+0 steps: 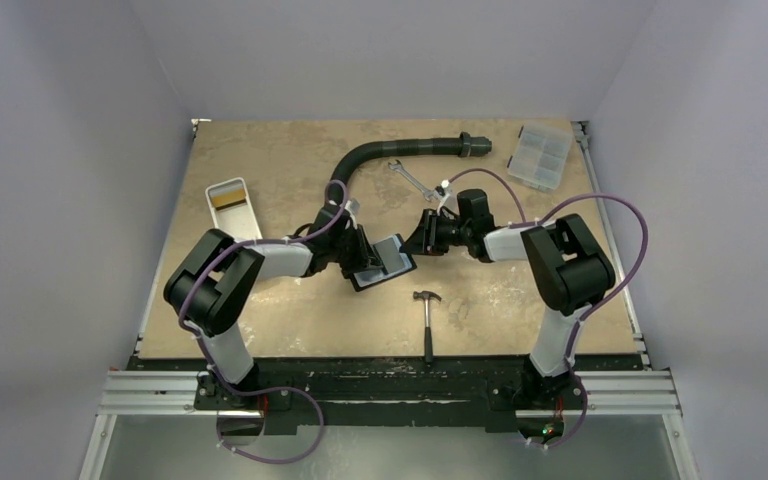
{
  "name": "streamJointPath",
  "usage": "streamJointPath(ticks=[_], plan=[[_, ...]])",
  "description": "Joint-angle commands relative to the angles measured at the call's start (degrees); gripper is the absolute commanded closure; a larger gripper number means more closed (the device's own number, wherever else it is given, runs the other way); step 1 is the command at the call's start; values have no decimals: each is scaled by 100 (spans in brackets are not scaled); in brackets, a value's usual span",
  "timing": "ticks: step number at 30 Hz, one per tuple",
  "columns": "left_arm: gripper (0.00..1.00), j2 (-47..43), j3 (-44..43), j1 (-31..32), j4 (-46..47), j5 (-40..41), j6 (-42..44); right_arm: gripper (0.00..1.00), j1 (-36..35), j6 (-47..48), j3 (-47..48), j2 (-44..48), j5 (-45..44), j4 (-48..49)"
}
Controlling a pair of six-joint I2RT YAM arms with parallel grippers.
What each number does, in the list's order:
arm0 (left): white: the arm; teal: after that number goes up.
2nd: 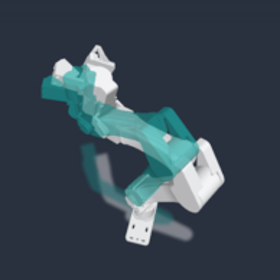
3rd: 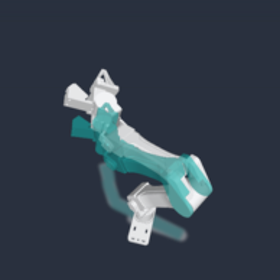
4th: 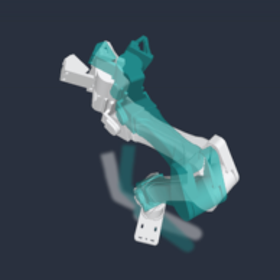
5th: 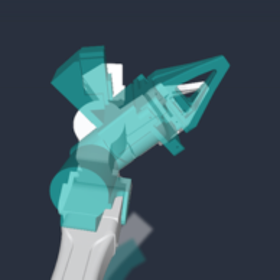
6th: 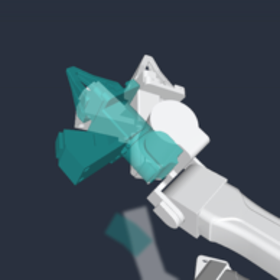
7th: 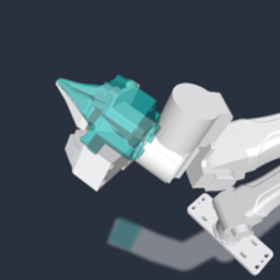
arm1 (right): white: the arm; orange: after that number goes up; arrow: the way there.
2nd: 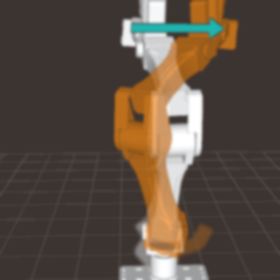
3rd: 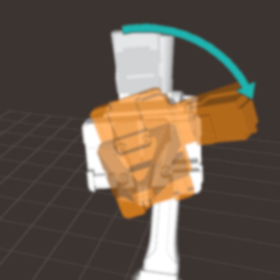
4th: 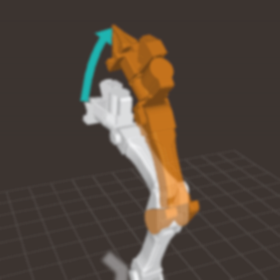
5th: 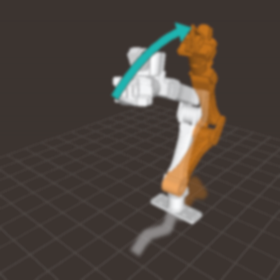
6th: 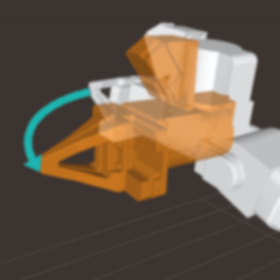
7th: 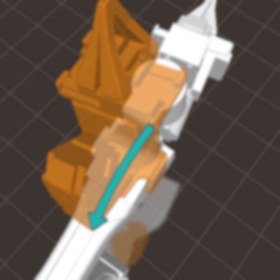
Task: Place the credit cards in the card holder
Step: Turn over the card slot in the card holder.
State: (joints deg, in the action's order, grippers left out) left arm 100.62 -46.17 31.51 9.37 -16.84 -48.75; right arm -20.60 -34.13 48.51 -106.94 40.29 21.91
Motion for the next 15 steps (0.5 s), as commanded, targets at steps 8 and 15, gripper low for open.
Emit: streamJointPath(ticks=[8, 15], plan=[[99, 284, 296, 4, 206, 146, -53, 62, -116, 12, 79, -186, 132, 135], [100, 314, 378, 5, 270, 137, -68, 62, -163, 12, 39, -52, 182, 176]])
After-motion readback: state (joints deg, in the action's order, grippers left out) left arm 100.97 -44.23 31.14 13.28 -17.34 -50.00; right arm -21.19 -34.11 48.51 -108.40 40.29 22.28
